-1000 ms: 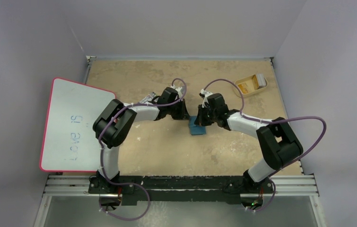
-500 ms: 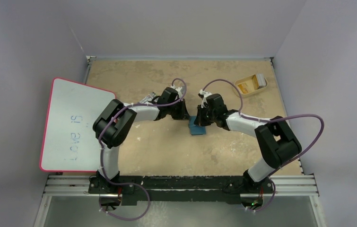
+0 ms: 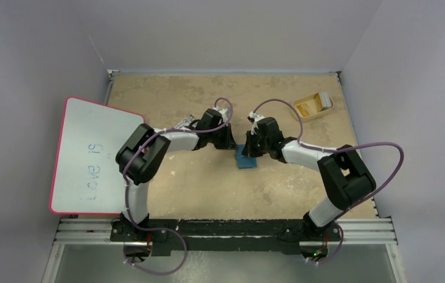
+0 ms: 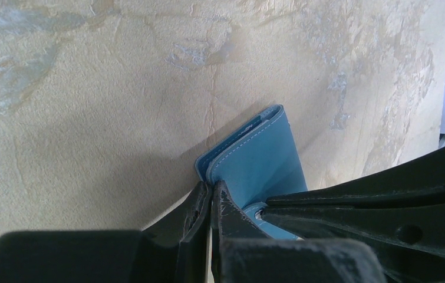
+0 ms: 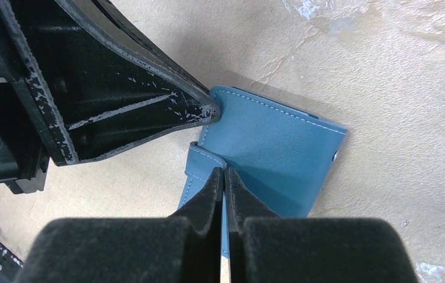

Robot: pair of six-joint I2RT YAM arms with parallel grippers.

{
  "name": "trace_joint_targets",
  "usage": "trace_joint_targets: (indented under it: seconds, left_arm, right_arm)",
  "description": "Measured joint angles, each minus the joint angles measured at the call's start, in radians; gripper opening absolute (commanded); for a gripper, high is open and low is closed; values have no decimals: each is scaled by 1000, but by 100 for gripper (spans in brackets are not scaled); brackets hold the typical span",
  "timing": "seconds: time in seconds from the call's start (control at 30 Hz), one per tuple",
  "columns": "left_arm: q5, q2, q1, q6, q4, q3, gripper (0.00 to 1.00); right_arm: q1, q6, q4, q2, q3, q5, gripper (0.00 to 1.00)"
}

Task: Put the credit cards into the card holder
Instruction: Close the card holder at the center of the board.

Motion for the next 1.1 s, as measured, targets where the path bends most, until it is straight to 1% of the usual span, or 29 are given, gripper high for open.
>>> trace_joint_targets:
  seconds: [0.5,0.7,0.9,1.1]
  left_arm:
    - [-4,0,-1,23,-24,13,0]
    - [-3,7,1,51,-95,57,0]
    - [10,41,5,77,-174,134,0]
    - [10,44,8,94,-201,154,0]
  right_arm:
    - [0,69,88,-16,-60,36,0]
    - [0,98,152,-32,-104,45,0]
    - [0,139,201,-41,-135,63,0]
    - [1,192,232,-44,-157,88,0]
